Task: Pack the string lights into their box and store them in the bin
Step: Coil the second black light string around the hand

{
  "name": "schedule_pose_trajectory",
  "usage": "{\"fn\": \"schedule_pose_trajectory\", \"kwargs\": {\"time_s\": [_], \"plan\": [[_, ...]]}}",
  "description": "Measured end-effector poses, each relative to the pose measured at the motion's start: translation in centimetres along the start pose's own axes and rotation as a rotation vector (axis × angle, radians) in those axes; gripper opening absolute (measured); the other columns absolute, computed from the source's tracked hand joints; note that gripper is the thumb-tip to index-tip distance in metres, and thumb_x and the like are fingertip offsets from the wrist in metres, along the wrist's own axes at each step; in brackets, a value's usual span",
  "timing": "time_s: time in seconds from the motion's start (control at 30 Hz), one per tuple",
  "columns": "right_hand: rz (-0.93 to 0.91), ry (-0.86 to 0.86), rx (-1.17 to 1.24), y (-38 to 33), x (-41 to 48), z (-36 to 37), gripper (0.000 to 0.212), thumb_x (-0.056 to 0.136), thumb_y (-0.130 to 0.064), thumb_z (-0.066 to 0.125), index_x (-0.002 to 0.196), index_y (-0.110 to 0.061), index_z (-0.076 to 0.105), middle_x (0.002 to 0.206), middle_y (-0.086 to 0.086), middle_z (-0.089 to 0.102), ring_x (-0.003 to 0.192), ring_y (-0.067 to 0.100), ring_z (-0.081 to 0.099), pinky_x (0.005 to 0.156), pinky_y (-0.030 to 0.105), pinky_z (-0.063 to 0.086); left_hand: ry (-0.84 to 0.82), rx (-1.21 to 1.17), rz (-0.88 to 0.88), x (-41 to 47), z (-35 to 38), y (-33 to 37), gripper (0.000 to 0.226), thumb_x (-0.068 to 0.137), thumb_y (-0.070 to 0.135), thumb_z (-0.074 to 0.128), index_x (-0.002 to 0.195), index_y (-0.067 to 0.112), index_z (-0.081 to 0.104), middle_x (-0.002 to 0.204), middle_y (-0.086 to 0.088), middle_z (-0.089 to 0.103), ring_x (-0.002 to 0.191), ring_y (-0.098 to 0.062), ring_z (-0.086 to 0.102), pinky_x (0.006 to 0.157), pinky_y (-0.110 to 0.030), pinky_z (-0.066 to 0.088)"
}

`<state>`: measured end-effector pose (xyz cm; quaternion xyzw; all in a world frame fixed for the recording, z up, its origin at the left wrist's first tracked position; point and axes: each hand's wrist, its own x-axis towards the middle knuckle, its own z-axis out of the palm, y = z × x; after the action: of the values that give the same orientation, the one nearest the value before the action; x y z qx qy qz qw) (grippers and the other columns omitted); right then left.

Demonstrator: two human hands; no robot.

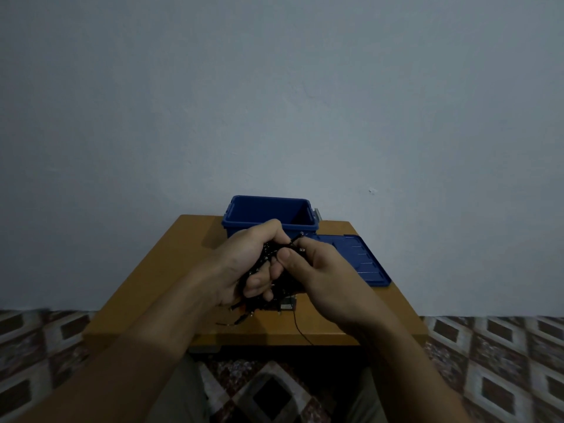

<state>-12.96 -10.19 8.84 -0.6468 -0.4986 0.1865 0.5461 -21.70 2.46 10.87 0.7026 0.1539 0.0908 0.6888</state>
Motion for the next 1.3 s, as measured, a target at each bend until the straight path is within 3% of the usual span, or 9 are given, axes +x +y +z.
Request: {"fn": "schedule_pose_trajectory", "kwargs": {"time_s": [0.17, 0.47, 0.6, 0.73, 0.9, 1.03, 1.13, 1.23, 1.3], "plan": [[-0.018, 0.043, -0.056, 0.2, 0.1, -0.2, 0.027, 0.105, -0.033, 0.046, 0.097, -0.012, 0.061, 0.094, 0.024, 0.066, 0.09, 0.049, 0.061, 0.08, 0.066, 0.05, 0.135, 0.011, 0.025, 0.2, 0.7, 0.3, 0.048, 0.09, 0.029, 0.055, 0.047, 0.009, 0.053, 0.033, -0.003, 0.036, 0.026, -0.014, 0.026, 0.04, -0.024, 0.039], [-0.011, 0.101, -0.228, 0.5, 0.4, -0.2, 0.018, 0.106, -0.029, 0.041, 0.102, -0.018, 0.055, 0.089, 0.005, 0.067, 0.078, 0.021, 0.064, 0.076, 0.047, 0.056, 0.362, -0.031, 0.152, 1.0, 2.2, -0.7, 0.044, 0.085, 0.029, 0.068, 0.049, 0.011, 0.052, 0.038, -0.006, 0.04, 0.032, -0.017, 0.031, 0.039, -0.025, 0.035], [0.028, 0.139, -0.256, 0.8, 0.2, -0.5, 0.02, 0.105, -0.03, 0.042, 0.1, -0.014, 0.052, 0.085, 0.004, 0.063, 0.072, 0.02, 0.059, 0.071, 0.048, 0.052, 0.223, -0.056, 0.127, 0.8, 1.8, -0.7, 0.042, 0.09, 0.031, 0.056, 0.053, 0.011, 0.051, 0.044, -0.006, 0.041, 0.038, -0.017, 0.033, 0.04, -0.023, 0.036], [0.027, 0.199, -0.253, 1.4, 0.2, -0.8, 0.021, 0.104, -0.031, 0.042, 0.101, -0.014, 0.053, 0.088, 0.006, 0.066, 0.079, 0.027, 0.064, 0.073, 0.055, 0.054, 0.079, -0.098, 0.089, 0.6, 1.5, -0.5, 0.014, 0.086, 0.005, 0.046, 0.074, 0.004, 0.053, 0.057, -0.009, 0.044, 0.051, -0.019, 0.039, 0.048, -0.026, 0.044], [0.036, 0.179, -0.134, 1.7, 0.2, -1.2, 0.015, 0.107, -0.021, 0.042, 0.1, -0.015, 0.053, 0.075, -0.017, 0.069, 0.069, 0.001, 0.065, 0.064, 0.021, 0.052, 0.079, -0.024, 0.157, 1.1, 1.0, -0.5, 0.013, 0.084, -0.008, 0.048, 0.087, -0.002, 0.059, 0.061, -0.01, 0.053, 0.058, -0.019, 0.049, 0.063, -0.035, 0.046], [0.072, 0.06, -0.076, 1.4, 0.3, -2.1, 0.014, 0.104, -0.021, 0.05, 0.111, -0.014, 0.059, 0.096, 0.003, 0.072, 0.087, 0.018, 0.071, 0.077, 0.036, 0.059, 0.172, 0.269, 0.223, 1.1, 0.4, -0.9, 0.013, 0.092, -0.001, 0.055, 0.093, 0.007, 0.064, 0.075, -0.007, 0.066, 0.07, -0.021, 0.062, 0.075, -0.039, 0.053], [0.09, 0.033, -0.191, 1.0, 0.5, -2.2, 0.014, 0.103, -0.022, 0.052, 0.106, -0.012, 0.06, 0.095, 0.011, 0.07, 0.082, 0.024, 0.068, 0.073, 0.041, 0.057, 0.281, 0.523, 0.293, 1.1, 0.3, -1.2, 0.014, 0.096, 0.011, 0.056, 0.096, 0.023, 0.063, 0.087, -0.003, 0.07, 0.084, -0.02, 0.067, 0.086, -0.045, 0.055], [0.093, 0.091, -0.287, 1.2, 0.8, -1.6, 0.014, 0.102, -0.025, 0.049, 0.102, -0.012, 0.055, 0.092, 0.016, 0.065, 0.083, 0.037, 0.063, 0.074, 0.053, 0.053, 0.3, 0.678, 0.341, 0.9, 0.9, -1.5, 0.013, 0.102, 0.015, 0.05, 0.1, 0.025, 0.058, 0.09, 0.002, 0.066, 0.083, -0.014, 0.064, 0.077, -0.039, 0.056], [0.089, 0.148, -0.324, 1.8, 0.8, -1.1, 0.014, 0.103, -0.025, 0.047, 0.099, -0.013, 0.052, 0.085, 0.01, 0.061, 0.071, 0.028, 0.058, 0.069, 0.05, 0.051, 0.3, 0.809, 0.322, 1.0, 0.9, -1.7, 0.01, 0.103, 0.018, 0.047, 0.107, 0.025, 0.053, 0.091, 0.001, 0.064, 0.079, -0.015, 0.062, 0.068, -0.037, 0.054]]}}
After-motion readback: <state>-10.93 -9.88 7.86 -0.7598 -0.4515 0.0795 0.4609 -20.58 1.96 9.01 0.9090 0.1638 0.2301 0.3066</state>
